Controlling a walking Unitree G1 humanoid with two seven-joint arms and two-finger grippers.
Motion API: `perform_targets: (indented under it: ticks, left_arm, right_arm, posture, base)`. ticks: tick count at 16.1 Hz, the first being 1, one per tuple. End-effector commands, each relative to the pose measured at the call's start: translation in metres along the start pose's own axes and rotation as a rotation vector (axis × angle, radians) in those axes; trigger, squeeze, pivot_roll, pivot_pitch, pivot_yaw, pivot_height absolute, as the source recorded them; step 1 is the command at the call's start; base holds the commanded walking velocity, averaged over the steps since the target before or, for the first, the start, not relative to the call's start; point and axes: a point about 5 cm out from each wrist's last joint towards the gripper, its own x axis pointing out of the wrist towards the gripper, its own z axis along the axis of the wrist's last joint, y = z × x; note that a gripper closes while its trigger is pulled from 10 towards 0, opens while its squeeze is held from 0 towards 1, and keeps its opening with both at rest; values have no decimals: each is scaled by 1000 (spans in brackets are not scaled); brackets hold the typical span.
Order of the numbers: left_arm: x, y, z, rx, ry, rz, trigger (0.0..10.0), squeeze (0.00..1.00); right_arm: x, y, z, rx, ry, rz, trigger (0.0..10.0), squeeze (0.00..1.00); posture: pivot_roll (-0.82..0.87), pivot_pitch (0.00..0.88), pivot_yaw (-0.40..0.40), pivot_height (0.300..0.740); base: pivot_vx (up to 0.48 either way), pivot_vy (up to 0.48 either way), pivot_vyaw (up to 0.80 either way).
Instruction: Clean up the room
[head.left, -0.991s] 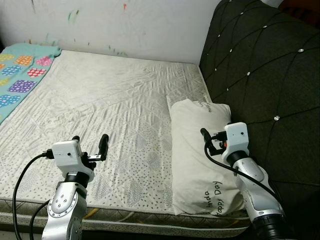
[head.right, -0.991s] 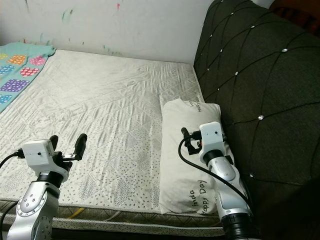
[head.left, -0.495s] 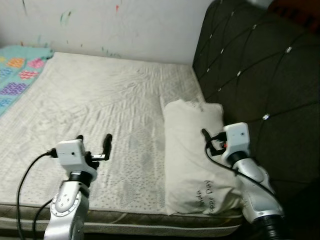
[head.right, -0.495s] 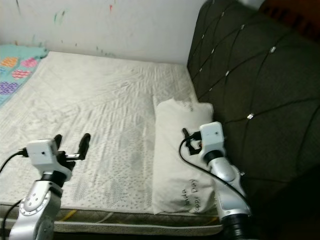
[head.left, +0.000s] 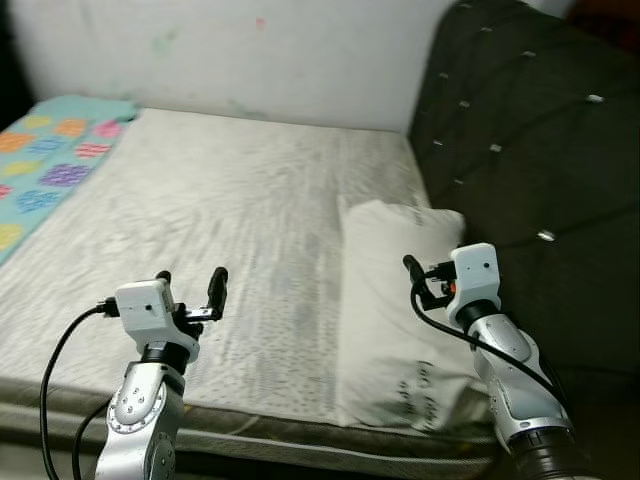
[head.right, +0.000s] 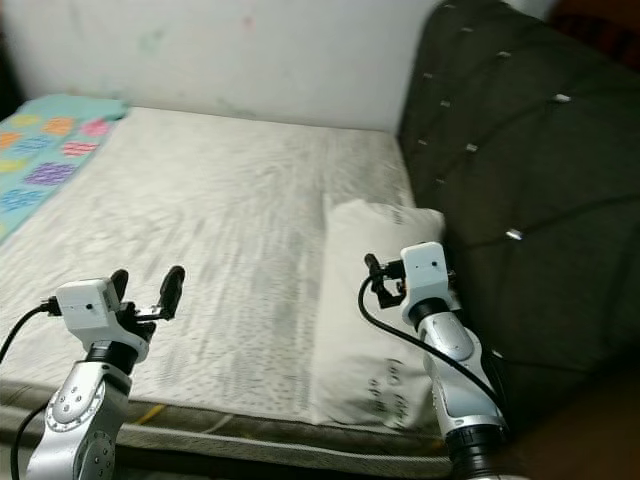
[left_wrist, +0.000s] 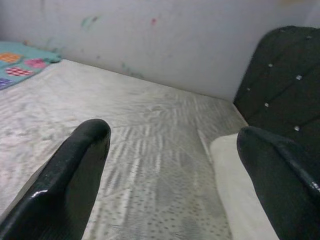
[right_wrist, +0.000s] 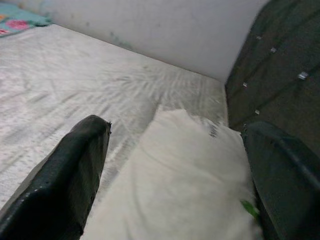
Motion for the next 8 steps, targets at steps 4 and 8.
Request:
perform_targets:
  ticks: [4,8]
  left_arm:
    - [2,2,3,10,-8,-3,10000,0]
    - [2,1,3,15,-13,-3,10000,0]
  right_arm:
    - [1,0,5,-2,-19,-2,10000,0]
    - [2,0,5,2,-20,7,10000,0]
  posture:
    - [-44,0,-66,740]
    - [-43,0,-69,740]
  base:
    - [0,480,0]
    - [0,480,0]
